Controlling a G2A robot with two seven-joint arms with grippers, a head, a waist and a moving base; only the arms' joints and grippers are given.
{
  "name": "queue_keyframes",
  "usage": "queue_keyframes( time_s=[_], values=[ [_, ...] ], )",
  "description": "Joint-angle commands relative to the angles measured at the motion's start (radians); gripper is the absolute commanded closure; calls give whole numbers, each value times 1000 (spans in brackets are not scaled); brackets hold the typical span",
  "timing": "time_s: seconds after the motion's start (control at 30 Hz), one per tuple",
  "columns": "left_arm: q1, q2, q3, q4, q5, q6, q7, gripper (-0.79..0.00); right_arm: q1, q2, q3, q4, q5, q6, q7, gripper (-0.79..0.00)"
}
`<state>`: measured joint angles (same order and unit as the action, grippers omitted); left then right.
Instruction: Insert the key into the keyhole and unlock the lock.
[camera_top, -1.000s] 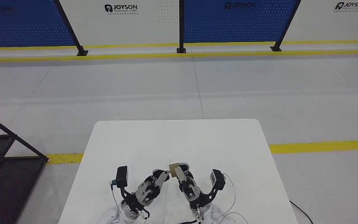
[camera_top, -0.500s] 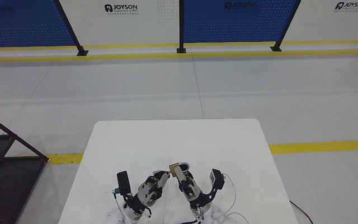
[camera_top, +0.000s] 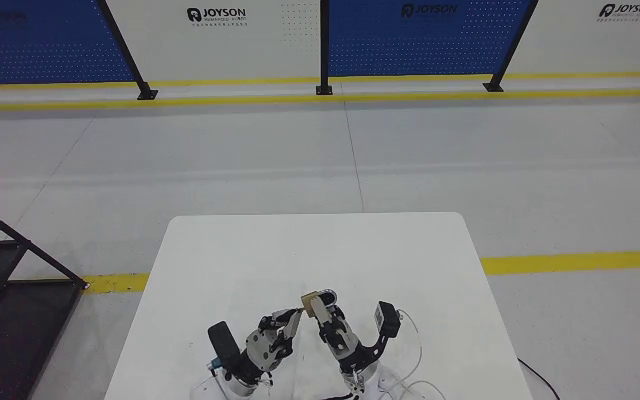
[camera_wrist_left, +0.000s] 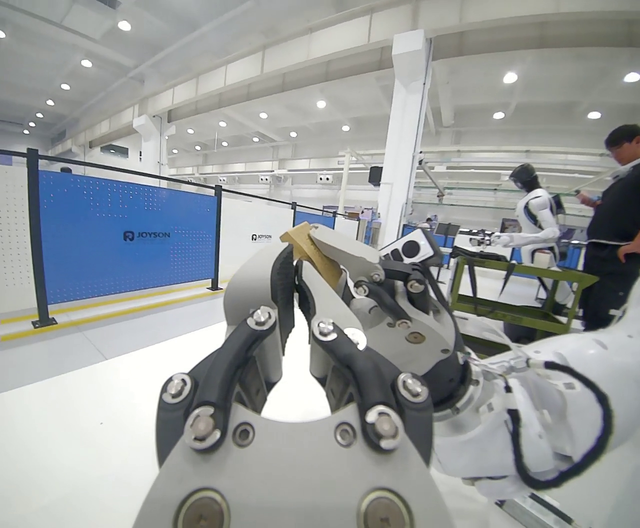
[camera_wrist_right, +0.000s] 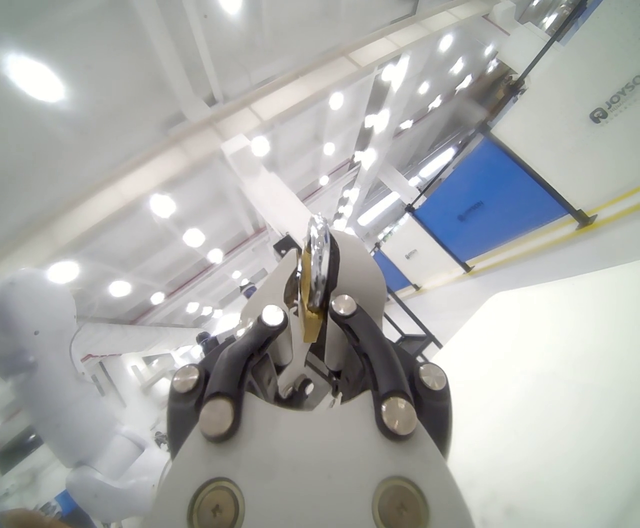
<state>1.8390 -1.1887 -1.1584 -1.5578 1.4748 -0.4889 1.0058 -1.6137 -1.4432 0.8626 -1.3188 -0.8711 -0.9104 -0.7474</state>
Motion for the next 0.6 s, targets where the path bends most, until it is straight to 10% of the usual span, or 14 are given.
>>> queue_keyframes(
  time_s=[0.0, 0.57],
  values=[
    [-3, 0, 1, 3, 30, 48, 19, 0, -1, 1, 0, -2, 3, 2, 3, 0],
    [-12, 10, -7, 20, 184, 274, 84, 0, -2, 5, -3, -9, 17, 28, 30, 0]
  ],
)
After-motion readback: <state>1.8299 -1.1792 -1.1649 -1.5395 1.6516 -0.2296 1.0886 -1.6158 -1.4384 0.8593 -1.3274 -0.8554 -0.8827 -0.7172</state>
